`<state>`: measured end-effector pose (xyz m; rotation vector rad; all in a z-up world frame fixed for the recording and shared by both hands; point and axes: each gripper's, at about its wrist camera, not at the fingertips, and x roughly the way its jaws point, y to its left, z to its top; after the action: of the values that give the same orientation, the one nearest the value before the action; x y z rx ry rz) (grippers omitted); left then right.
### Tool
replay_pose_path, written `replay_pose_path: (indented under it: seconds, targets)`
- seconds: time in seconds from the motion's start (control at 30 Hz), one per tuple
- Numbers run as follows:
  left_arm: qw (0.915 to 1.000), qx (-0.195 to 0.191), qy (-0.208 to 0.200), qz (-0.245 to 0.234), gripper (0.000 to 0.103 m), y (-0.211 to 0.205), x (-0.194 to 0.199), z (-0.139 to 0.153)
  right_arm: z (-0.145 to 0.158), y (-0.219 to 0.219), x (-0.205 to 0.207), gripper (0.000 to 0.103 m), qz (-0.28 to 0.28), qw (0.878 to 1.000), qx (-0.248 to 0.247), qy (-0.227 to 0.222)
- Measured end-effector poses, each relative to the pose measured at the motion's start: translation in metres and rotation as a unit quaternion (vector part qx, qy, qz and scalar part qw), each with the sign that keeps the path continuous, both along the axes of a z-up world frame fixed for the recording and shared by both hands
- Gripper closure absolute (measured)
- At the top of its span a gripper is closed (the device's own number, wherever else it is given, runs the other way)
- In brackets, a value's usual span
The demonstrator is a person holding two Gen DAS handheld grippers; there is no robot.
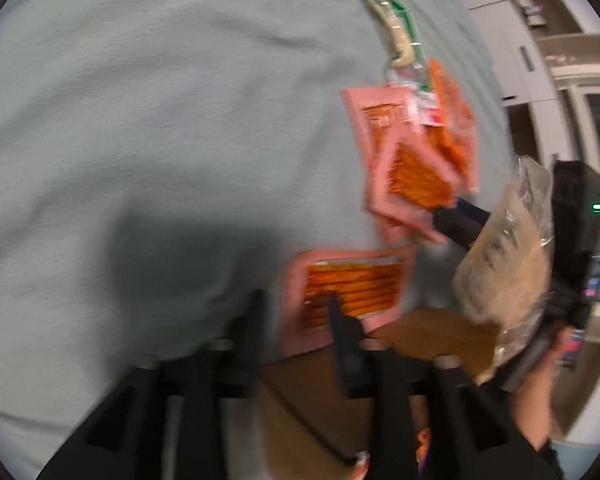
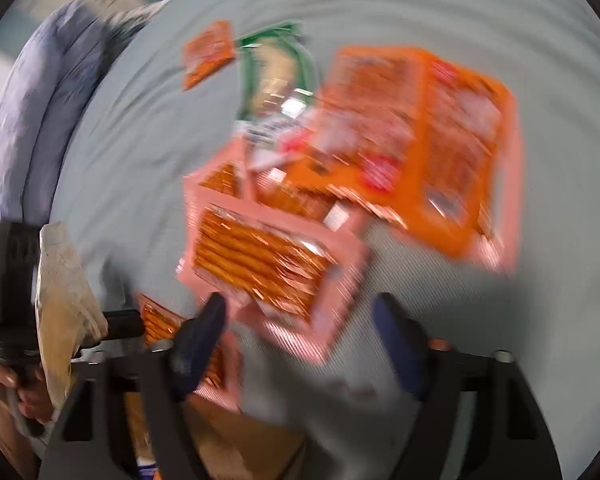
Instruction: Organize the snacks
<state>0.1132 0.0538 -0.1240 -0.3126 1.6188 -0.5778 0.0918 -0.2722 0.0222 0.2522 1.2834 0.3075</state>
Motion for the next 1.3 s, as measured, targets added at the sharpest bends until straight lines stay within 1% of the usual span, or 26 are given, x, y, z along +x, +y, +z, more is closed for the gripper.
replay_pose_path:
  seconds: [0.03,0.07,0.1,0.13,0.17,0.2,0.23,0.27,0.3,0.33,0.37,0.4,0.43,0.5,0.53,0.63,0.83,0.87,0.93,0.97,1.0,1.03,1.1,1.13,1.2,1.3]
  targets:
    - [0.9999,-0.015,0.004,-0.001,0.039,-0.004,0.002,-0.001,0.000,0.009,0.005,0.015,0.016,1.000,-0.013,-0.011]
    - [0.9995,-0.029,0.006,-0.006,0.028,-0.009,0.004,0.000,-0.002,0.017,0.008,0.014,0.027,0.999,-0.031,-0.017]
    - [0.9995,-0.030,0.006,-0.013,0.024,-0.012,0.008,0.000,-0.004,0.024,0.011,0.014,0.036,0.998,-0.046,-0.022]
    - [0.9994,-0.024,0.005,-0.023,0.021,-0.015,0.010,0.000,-0.005,0.033,0.014,0.014,0.050,0.996,-0.071,-0.035]
    - [0.9992,-0.015,0.006,-0.037,0.016,-0.021,0.013,-0.001,-0.005,0.041,0.015,0.015,0.065,0.993,-0.092,-0.045]
    - [0.9985,-0.009,0.008,-0.054,0.013,-0.029,0.013,-0.002,-0.004,0.047,0.015,0.020,0.074,0.990,-0.110,-0.052]
    - [0.9975,-0.008,0.009,-0.070,0.005,-0.037,0.013,-0.002,-0.002,0.051,0.015,0.028,0.082,0.988,-0.120,-0.058]
    - [0.9952,-0.005,0.008,-0.097,0.002,-0.045,0.015,-0.001,0.001,0.053,0.015,0.037,0.087,0.987,-0.124,-0.061]
    - [0.9936,0.001,0.004,-0.113,0.002,-0.050,0.016,0.000,0.004,0.052,0.015,0.058,0.086,0.987,-0.121,-0.059]
    - [0.9920,0.006,0.002,-0.126,0.002,-0.055,0.017,0.000,0.008,0.049,0.016,0.065,0.081,0.989,-0.115,-0.055]
    - [0.9902,0.010,-0.001,-0.139,0.002,-0.059,0.019,0.001,0.011,0.046,0.017,0.068,0.075,0.989,-0.113,-0.057]
    - [0.9893,0.010,-0.002,-0.145,0.001,-0.061,0.021,0.002,0.016,0.043,0.017,0.077,0.067,0.989,-0.113,-0.067]
    - [0.9887,0.009,-0.002,-0.150,0.000,-0.064,0.023,0.001,0.020,0.041,0.018,0.090,0.062,0.989,-0.113,-0.074]
    - [0.9884,0.008,0.002,-0.151,0.000,-0.071,0.027,-0.001,0.027,0.034,0.019,0.091,0.051,0.991,-0.101,-0.078]
    - [0.9887,0.008,0.003,-0.150,0.000,-0.085,0.031,-0.005,0.029,0.030,0.020,0.092,0.041,0.992,-0.092,-0.080]
    - [0.9894,0.004,0.003,-0.145,0.000,-0.080,0.032,-0.004,0.035,0.021,0.019,0.095,0.023,0.994,-0.063,-0.080]
    - [0.9929,-0.005,0.008,-0.119,0.000,-0.086,0.052,-0.001,0.065,-0.014,0.007,0.099,-0.014,0.993,0.009,-0.118]
    - [0.9937,-0.005,0.006,-0.112,0.000,-0.089,0.056,0.000,0.072,-0.019,0.002,0.099,-0.021,0.992,0.015,-0.126]
    - [0.9971,-0.004,0.006,-0.075,0.000,-0.083,0.069,0.001,0.087,-0.031,-0.012,0.100,-0.036,0.989,0.019,-0.145]
    - [0.9989,0.001,0.019,-0.042,0.000,-0.083,0.078,-0.003,0.092,-0.037,-0.018,0.100,-0.046,0.987,0.018,-0.153]
    - [0.9991,0.013,0.036,-0.019,0.000,-0.084,0.082,-0.008,0.097,-0.044,-0.025,0.100,-0.054,0.986,0.019,-0.158]
    - [0.9987,0.024,0.045,-0.006,0.000,-0.084,0.088,-0.010,0.101,-0.050,-0.032,0.100,-0.061,0.985,0.020,-0.162]
    - [0.9960,0.068,0.056,0.016,0.000,-0.095,0.094,-0.012,0.109,-0.060,-0.041,0.101,-0.075,0.982,0.019,-0.173]
    - [0.9939,0.089,0.057,0.031,0.000,-0.108,0.100,-0.015,0.113,-0.065,-0.044,0.101,-0.082,0.980,0.024,-0.179]
    - [0.9853,0.143,0.065,0.068,0.000,-0.121,0.104,-0.021,0.121,-0.070,-0.051,0.102,-0.093,0.977,0.043,-0.188]
    - [0.9746,0.201,0.059,0.079,0.000,-0.135,0.107,-0.023,0.133,-0.073,-0.061,0.102,-0.093,0.972,0.061,-0.207]
